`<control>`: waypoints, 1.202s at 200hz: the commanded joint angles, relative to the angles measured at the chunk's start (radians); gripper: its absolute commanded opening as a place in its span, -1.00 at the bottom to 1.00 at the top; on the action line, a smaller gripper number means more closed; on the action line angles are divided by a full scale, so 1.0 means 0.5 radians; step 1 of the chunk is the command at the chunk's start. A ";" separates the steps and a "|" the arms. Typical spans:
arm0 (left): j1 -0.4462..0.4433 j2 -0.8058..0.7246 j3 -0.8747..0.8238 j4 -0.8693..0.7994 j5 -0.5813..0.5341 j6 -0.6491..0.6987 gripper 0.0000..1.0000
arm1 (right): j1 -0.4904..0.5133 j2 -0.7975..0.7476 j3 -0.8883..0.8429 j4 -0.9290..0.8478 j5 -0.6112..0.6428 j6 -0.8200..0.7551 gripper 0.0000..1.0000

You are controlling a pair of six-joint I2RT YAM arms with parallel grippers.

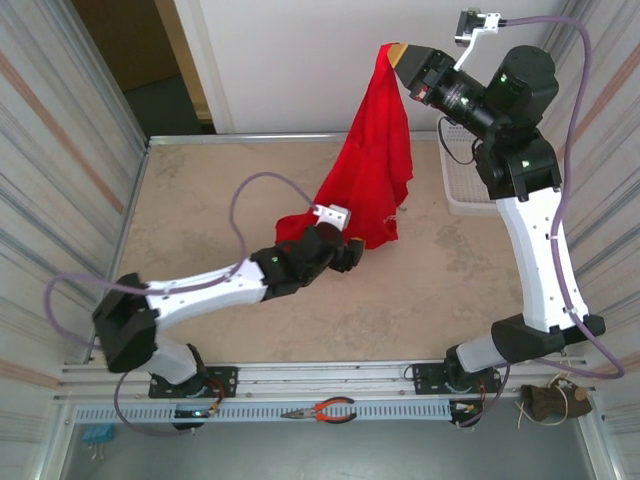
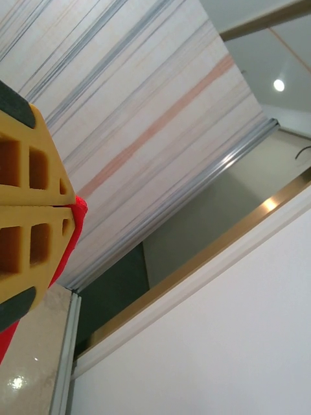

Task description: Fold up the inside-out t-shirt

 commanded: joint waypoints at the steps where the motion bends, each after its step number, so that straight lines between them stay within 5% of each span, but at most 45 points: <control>1: 0.023 0.241 0.347 0.082 -0.197 0.134 0.58 | 0.031 -0.046 0.074 0.036 -0.012 0.015 -1.00; 36: 0.082 0.636 0.804 -0.051 -0.147 0.175 0.49 | 0.037 -0.112 0.180 -0.023 0.010 0.003 -1.00; 42: 0.108 0.659 0.827 -0.050 -0.074 0.174 0.20 | 0.038 -0.118 0.218 -0.044 0.016 -0.007 -1.00; 55: 0.150 0.619 0.808 -0.037 0.044 0.154 -1.00 | 0.029 -0.126 0.331 -0.120 0.032 -0.049 -1.00; 80: 0.194 0.265 0.593 0.045 0.066 0.200 -1.00 | -0.025 -0.122 0.606 -0.274 0.079 -0.147 -1.00; 107: 0.338 -0.221 0.512 -0.006 0.341 0.229 -1.00 | -0.107 -0.145 0.771 -0.302 0.138 -0.177 -1.00; 148: 0.767 -0.556 0.748 -0.342 1.253 0.108 -1.00 | -0.133 -0.240 0.748 -0.250 0.168 -0.152 -1.00; 177: 0.975 -0.524 0.859 -0.518 1.598 0.080 -0.99 | -0.134 -0.292 0.557 -0.167 0.180 -0.103 -1.00; 203: 1.189 -0.322 0.881 -0.642 1.565 0.030 -0.16 | -0.133 -0.306 0.189 -0.106 0.268 -0.103 -1.00; 240: 1.479 0.096 0.946 -0.788 1.660 -0.026 0.16 | -0.149 -0.166 -0.572 0.092 0.527 -0.105 -1.00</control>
